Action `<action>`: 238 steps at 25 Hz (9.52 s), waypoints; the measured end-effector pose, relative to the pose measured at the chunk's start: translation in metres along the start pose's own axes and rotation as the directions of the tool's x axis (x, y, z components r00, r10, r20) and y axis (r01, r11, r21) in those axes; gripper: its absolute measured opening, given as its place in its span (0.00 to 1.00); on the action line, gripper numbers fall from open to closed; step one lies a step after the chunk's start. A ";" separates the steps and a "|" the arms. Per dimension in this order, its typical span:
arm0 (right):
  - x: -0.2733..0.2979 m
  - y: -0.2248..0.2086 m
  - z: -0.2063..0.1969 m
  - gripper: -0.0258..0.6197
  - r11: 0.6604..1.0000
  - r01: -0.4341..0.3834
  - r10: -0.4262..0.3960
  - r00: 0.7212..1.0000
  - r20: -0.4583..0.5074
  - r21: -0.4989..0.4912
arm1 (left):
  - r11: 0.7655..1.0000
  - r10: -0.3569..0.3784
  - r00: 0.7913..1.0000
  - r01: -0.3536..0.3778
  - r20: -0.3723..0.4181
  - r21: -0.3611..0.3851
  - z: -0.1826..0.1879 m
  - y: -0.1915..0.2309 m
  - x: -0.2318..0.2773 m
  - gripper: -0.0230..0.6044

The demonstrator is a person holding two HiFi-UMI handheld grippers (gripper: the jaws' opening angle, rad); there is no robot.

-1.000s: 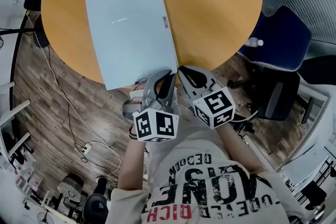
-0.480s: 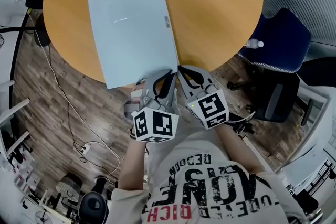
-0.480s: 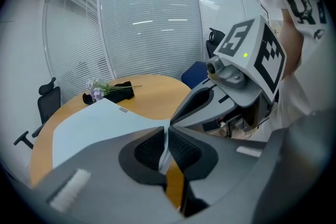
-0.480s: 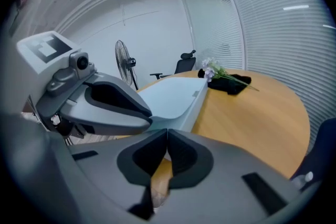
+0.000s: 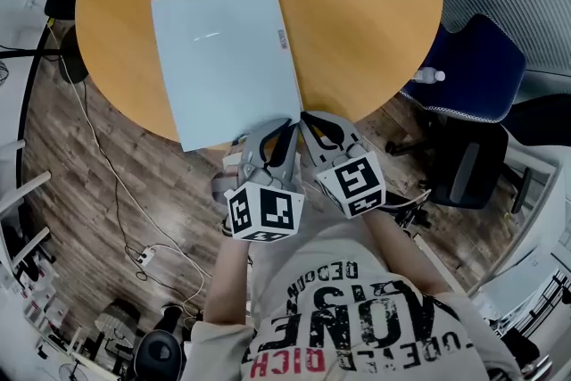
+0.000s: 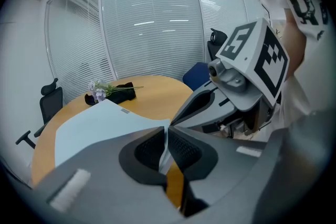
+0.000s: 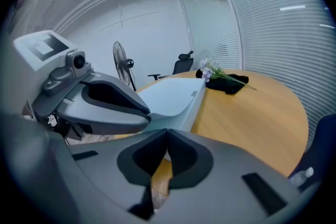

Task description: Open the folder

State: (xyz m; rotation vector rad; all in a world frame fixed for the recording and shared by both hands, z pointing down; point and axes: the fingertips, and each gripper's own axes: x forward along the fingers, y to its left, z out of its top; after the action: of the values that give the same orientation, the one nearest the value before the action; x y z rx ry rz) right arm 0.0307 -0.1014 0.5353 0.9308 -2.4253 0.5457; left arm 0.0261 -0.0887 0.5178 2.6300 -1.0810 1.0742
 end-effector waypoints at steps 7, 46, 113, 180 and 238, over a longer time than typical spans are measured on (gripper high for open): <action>0.001 -0.001 -0.001 0.06 1.000 0.019 -0.019 1.000 0.006 0.017 | 1.000 0.011 1.000 -0.011 0.012 -0.018 0.003 0.002 -0.003 0.08; -0.002 -0.005 0.001 0.06 0.996 0.072 -0.071 0.997 -0.017 0.053 | 0.996 0.050 0.997 -0.045 0.062 -0.075 0.023 0.016 -0.020 0.06; -0.003 -0.014 0.000 0.06 0.992 0.124 -0.123 0.992 -0.031 0.035 | 0.986 0.158 0.973 -0.147 0.167 -0.074 0.056 0.032 -0.066 0.06; 0.001 -0.013 0.006 0.06 0.961 0.277 -0.276 0.956 -0.104 0.001 | 0.338 0.827 0.562 -0.523 -0.018 -0.782 -0.128 0.178 -0.314 0.07; 0.003 -0.019 0.007 0.06 0.962 0.271 -0.274 0.957 -0.094 -0.038 | 0.022 0.697 0.518 -0.707 -0.496 -0.707 -0.346 0.204 -0.273 0.15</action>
State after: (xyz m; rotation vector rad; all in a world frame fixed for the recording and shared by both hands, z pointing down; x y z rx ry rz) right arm 0.0400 -0.1200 0.5354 1.1758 -2.1641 0.4472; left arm -0.4412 0.0343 0.5664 1.1077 -2.2718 0.2782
